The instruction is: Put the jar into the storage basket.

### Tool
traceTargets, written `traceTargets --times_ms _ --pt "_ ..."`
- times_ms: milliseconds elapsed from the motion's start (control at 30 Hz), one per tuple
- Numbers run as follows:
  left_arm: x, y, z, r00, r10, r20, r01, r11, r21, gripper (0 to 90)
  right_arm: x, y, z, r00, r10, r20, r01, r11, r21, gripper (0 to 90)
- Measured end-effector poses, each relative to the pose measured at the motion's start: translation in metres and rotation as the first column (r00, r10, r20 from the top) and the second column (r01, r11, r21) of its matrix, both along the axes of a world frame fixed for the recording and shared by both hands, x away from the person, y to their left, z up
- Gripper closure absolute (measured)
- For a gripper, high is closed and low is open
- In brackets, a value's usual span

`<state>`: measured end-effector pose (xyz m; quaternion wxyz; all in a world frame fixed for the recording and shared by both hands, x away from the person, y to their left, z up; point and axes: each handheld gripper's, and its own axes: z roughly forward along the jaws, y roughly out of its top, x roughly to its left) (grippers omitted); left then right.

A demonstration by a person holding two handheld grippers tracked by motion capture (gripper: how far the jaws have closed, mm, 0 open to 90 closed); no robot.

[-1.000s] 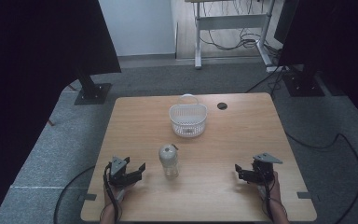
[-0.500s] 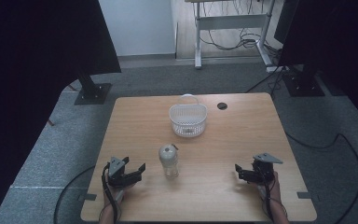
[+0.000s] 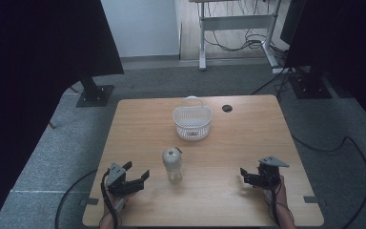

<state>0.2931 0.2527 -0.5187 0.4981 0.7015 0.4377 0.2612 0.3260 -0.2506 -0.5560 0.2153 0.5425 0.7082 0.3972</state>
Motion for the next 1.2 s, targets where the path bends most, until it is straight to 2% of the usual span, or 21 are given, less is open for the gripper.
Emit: traceTargets --times_ms 133,533,833,1000,1200 --pt "-0.005 -0.002 0.006 0.9999 -0.01 0.011 0.01 0.9999 -0.011 14.0 0.0 0.0 0.0 1.0 -0.002 -0.001 0.002 1.0 -0.002 7.8" --pt "-0.019 -0.01 0.013 0.9988 -0.044 0.018 0.044 0.999 -0.003 14.0 0.0 0.001 0.0 1.0 -0.005 -0.001 0.005 1.0 -0.006 7.8" --pt "-0.027 -0.017 0.022 0.9967 -0.076 0.029 0.077 0.9968 -0.023 14.0 0.0 0.001 0.0 0.9999 -0.011 -0.001 0.011 0.9999 -0.013 7.8" --pt "-0.032 -0.026 0.029 0.9936 -0.105 0.043 0.106 0.9938 -0.032 13.6 0.0 0.001 0.0 0.9999 -0.012 -0.005 0.012 0.9998 -0.015 7.8" --pt "-0.034 -0.042 0.029 0.9918 -0.124 0.03 0.125 0.992 -0.018 13.5 0.0 0.002 0.0 0.9999 -0.013 -0.004 0.012 0.9997 -0.02 7.8"
